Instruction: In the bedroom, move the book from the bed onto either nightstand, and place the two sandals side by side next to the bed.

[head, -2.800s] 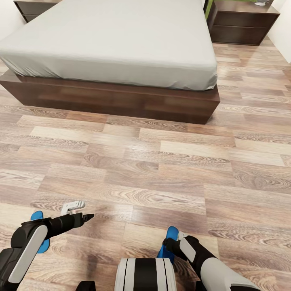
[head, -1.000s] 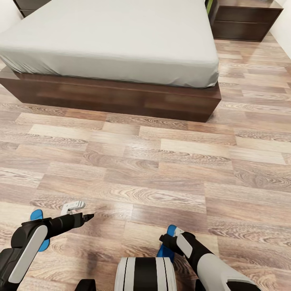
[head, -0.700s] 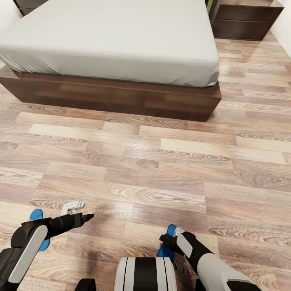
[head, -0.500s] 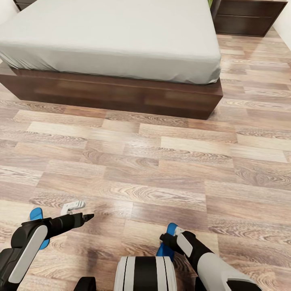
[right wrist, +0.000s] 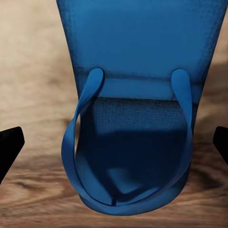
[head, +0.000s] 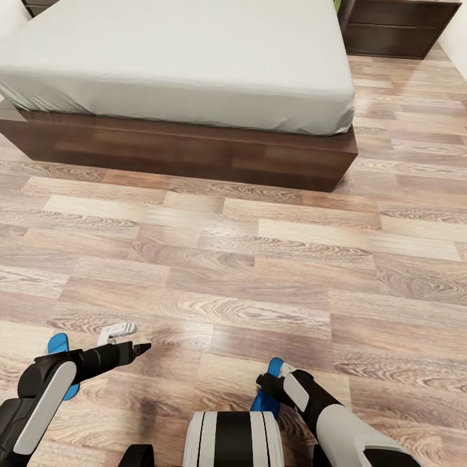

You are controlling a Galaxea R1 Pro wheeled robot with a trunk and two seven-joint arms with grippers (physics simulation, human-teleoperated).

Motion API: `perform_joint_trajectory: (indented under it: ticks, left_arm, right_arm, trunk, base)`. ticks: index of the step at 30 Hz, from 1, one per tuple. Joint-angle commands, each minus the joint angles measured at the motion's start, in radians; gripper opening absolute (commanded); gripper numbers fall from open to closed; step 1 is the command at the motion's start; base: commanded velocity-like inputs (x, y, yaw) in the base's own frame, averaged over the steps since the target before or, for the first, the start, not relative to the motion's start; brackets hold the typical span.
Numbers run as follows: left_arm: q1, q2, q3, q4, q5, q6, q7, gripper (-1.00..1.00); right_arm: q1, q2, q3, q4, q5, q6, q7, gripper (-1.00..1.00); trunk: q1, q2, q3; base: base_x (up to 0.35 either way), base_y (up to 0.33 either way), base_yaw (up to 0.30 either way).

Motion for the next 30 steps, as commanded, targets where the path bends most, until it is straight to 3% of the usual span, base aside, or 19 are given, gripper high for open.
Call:
perform_joint_trajectory:
  ticks: [1, 5, 9, 30]
  left_arm:
    - [0.000, 0.000, 0.001, -0.001, -0.001, 0.005, -0.003, 1.00]
    - [0.000, 0.000, 0.001, -0.001, -0.001, 0.005, -0.003, 1.00]
    - [0.000, 0.000, 0.001, -0.001, -0.001, 0.005, -0.003, 1.00]
    - [0.000, 0.000, 0.001, -0.001, -0.001, 0.005, -0.003, 1.00]
  right_arm:
    - [-0.001, 0.001, -0.008, -0.003, -0.003, 0.005, -0.006, 1.00]
    - [-0.003, 0.001, -0.008, -0.003, -0.004, 0.005, -0.006, 1.00]
    - [-0.004, 0.001, -0.008, -0.002, -0.005, 0.005, -0.006, 1.00]
    - [-0.005, 0.000, -0.009, 0.005, -0.006, 0.003, -0.006, 1.00]
  trunk:
    - [0.000, 0.000, -0.001]
    - [0.000, 0.000, -0.001]
    - [0.002, -0.001, -0.016]
    - [0.002, -0.001, -0.020]
  base:
    - [0.000, 0.000, 0.000]
    - [0.000, 0.000, 0.000]
    - [0.000, 0.000, 0.000]
    - [0.000, 0.000, 0.000]
